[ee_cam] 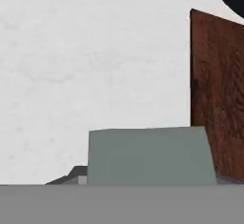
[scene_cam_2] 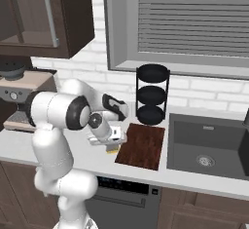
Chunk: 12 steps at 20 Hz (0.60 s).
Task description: Pick up the sponge from the counter and clean the cutting board by briefly scrubbing or pressing down on the cutting board. Once finished, release the sponge.
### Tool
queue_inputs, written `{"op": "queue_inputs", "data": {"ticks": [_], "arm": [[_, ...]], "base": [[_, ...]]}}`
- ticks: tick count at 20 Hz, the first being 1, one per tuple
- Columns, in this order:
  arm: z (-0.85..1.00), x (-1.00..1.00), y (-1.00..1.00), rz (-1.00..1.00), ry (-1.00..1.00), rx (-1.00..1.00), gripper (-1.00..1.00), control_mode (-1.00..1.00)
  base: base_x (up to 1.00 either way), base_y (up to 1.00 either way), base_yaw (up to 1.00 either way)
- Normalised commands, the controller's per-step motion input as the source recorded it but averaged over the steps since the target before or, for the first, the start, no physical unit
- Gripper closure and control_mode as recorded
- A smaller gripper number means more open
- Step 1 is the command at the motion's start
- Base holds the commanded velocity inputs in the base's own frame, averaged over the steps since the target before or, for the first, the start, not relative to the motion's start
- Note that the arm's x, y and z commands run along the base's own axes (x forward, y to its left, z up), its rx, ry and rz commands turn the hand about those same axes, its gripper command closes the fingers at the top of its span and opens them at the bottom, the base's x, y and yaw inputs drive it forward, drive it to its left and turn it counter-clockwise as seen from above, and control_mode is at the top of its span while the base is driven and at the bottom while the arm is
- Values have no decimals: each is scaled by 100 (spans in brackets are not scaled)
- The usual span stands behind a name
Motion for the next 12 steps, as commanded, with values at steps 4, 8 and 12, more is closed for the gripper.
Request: {"op": "queue_inputs", "data": {"ticks": [4,8,12], "arm": [[54,25,100,36,12,31,100,-100],[100,34,100,30,24,32,100,-100],[40,55,59,9,19,18,100,-100]], "base": [[0,0,0],[0,0,0],[0,0,0]]}}
